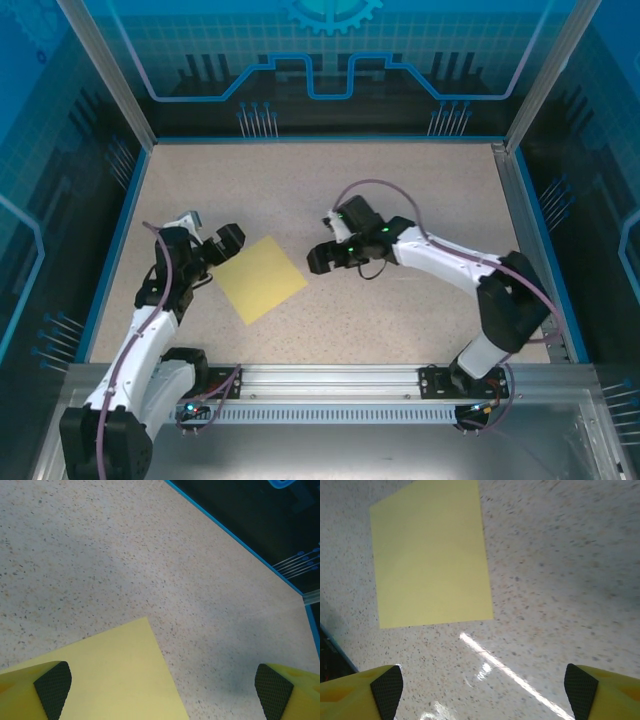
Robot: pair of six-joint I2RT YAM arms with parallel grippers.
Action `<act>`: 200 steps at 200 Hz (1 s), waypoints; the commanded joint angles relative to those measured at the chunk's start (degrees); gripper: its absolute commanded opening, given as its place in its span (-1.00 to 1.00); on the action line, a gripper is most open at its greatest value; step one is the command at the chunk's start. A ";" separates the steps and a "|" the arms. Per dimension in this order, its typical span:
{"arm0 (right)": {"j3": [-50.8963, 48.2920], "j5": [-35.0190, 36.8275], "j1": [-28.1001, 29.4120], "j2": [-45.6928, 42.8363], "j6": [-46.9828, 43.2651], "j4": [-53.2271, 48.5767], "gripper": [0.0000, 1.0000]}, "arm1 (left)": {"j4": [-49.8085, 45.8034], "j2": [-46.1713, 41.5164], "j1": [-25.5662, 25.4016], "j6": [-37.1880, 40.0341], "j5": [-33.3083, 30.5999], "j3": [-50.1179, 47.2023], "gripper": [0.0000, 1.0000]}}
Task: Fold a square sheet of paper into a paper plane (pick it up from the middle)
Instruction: Move the square sheet of paper to the center of the table.
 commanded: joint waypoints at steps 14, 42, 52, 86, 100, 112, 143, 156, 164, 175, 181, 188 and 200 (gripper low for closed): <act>12.41 6.71 6.29 9.91 1.83 -7.15 0.70 | -7.26 -1.83 0.57 -0.94 -1.41 0.67 0.97; 22.38 3.04 7.84 19.18 1.44 -9.81 0.60 | -11.32 -2.19 0.57 -2.14 -6.13 1.41 0.97; 25.79 2.08 8.32 22.22 1.62 -10.52 0.60 | -12.91 -2.44 0.52 -2.46 -7.97 1.75 0.97; 35.96 -1.17 8.43 32.04 3.02 -11.56 0.53 | -18.06 -3.84 0.61 -4.85 -15.61 2.22 0.97; 39.60 -3.69 8.51 35.75 3.44 -11.69 0.52 | -18.99 -4.37 0.56 -5.51 -16.75 2.29 0.97; 42.20 -5.24 8.59 38.36 4.53 -12.17 0.46 | -19.66 -4.79 0.56 -5.54 -17.51 2.37 0.97; 44.39 -5.00 9.25 41.92 4.58 -12.92 0.45 | -19.60 -5.57 0.56 -4.91 -17.40 2.30 0.97; 44.03 -3.36 9.24 42.64 4.75 -14.05 0.44 | -19.68 -5.61 0.60 -4.63 -17.32 2.30 0.97; 43.36 -2.21 9.18 42.76 4.67 -14.65 0.43 | -19.55 -5.62 0.56 -4.37 -16.93 2.30 0.97; 41.20 -0.38 8.83 42.25 5.14 -15.03 0.42 | -18.74 -5.53 0.56 -3.96 -15.49 2.00 0.97; 39.54 0.11 8.51 41.62 5.36 -14.77 0.41 | -17.98 -5.40 0.56 -3.69 -14.25 1.79 0.97; 37.43 0.59 8.04 40.50 5.73 -14.12 0.40 | -16.93 -5.19 0.56 -3.48 -12.77 1.44 0.97; 32.84 2.71 7.20 37.10 6.84 -12.45 0.39 | -15.35 -4.56 0.59 -3.36 -10.14 0.95 0.97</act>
